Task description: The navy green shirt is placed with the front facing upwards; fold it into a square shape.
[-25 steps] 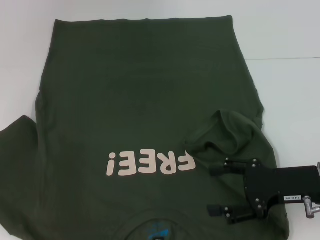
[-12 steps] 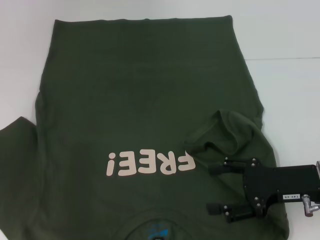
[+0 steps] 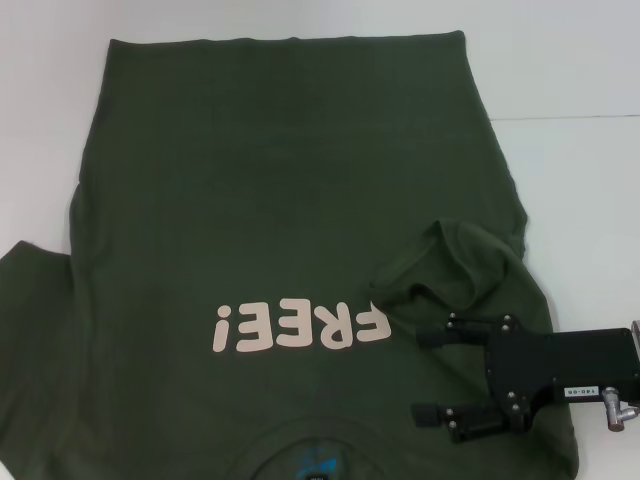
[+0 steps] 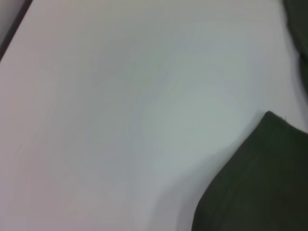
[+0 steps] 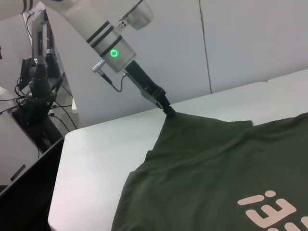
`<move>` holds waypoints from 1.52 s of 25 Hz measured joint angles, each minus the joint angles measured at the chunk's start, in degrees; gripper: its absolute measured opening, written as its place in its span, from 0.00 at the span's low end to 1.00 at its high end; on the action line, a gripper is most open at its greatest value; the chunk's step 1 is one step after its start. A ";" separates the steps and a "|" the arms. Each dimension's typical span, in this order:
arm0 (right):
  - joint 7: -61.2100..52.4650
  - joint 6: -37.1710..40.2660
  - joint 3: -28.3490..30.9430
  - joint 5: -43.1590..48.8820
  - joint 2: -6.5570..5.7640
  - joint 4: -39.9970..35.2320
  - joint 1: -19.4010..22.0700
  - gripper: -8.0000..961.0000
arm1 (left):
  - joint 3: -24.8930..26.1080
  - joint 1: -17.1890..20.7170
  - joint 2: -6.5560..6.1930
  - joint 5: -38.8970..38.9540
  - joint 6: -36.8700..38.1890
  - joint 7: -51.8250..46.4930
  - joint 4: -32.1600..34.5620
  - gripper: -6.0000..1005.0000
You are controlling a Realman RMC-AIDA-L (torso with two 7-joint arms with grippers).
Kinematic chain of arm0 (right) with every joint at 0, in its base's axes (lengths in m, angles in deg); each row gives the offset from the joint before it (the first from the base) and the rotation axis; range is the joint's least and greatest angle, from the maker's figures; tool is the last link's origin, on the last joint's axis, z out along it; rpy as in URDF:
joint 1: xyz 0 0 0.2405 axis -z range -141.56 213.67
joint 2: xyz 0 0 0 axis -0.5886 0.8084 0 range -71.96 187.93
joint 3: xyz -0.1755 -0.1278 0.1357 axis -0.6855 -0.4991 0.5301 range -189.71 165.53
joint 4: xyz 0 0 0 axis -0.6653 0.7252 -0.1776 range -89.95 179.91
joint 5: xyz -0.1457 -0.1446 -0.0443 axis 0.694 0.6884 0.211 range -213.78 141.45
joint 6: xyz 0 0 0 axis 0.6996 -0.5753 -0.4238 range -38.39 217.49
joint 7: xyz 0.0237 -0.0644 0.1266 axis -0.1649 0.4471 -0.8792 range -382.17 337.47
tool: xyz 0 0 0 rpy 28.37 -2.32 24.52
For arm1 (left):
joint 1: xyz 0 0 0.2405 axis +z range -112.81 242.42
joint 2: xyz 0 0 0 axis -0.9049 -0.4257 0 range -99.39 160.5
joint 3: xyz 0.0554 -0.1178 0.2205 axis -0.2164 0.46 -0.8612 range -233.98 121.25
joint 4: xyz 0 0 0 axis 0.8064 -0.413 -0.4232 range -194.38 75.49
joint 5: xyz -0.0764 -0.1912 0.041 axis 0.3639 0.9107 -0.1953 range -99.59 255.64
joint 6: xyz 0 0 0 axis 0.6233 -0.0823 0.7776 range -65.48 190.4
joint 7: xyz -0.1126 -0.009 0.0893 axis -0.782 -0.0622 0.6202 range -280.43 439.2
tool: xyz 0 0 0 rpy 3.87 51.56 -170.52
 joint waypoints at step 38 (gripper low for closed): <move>-0.16 -0.89 -0.41 0.12 -0.11 1.25 -0.03 0.98 | -18.34 -3.88 0.69 28.32 1.73 1.89 -10.20 0.03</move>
